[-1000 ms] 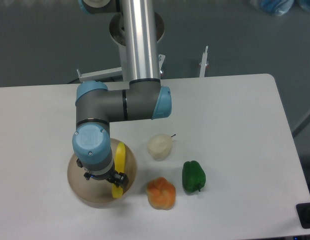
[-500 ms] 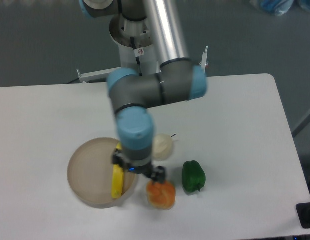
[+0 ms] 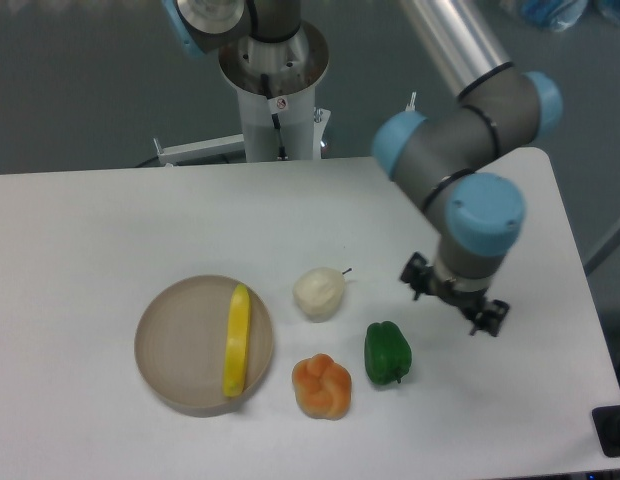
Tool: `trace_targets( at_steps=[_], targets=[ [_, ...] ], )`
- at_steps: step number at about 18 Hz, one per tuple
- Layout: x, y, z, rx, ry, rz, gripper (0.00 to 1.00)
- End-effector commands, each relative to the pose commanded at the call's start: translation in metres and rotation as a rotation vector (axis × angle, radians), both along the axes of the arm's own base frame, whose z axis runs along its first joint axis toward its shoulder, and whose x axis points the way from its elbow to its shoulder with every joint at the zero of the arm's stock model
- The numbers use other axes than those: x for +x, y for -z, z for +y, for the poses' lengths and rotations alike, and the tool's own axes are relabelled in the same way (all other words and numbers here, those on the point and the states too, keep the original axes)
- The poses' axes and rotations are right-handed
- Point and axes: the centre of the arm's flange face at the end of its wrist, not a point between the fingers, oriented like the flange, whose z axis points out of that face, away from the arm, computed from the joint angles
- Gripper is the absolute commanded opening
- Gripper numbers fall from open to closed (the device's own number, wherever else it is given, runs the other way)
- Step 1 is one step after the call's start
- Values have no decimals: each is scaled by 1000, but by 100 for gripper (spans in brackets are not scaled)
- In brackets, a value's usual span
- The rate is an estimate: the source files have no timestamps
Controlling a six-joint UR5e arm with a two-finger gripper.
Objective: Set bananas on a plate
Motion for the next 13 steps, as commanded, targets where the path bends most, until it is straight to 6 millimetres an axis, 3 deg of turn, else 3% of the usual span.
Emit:
trace_targets(
  at_steps=[1,4,13],
  targets=[
    [-14,2,-9,11,6,9,100],
    [-25,6,-21,2,43,1,100],
    [-24,10,-21,0,43,-7,100]
  ],
)
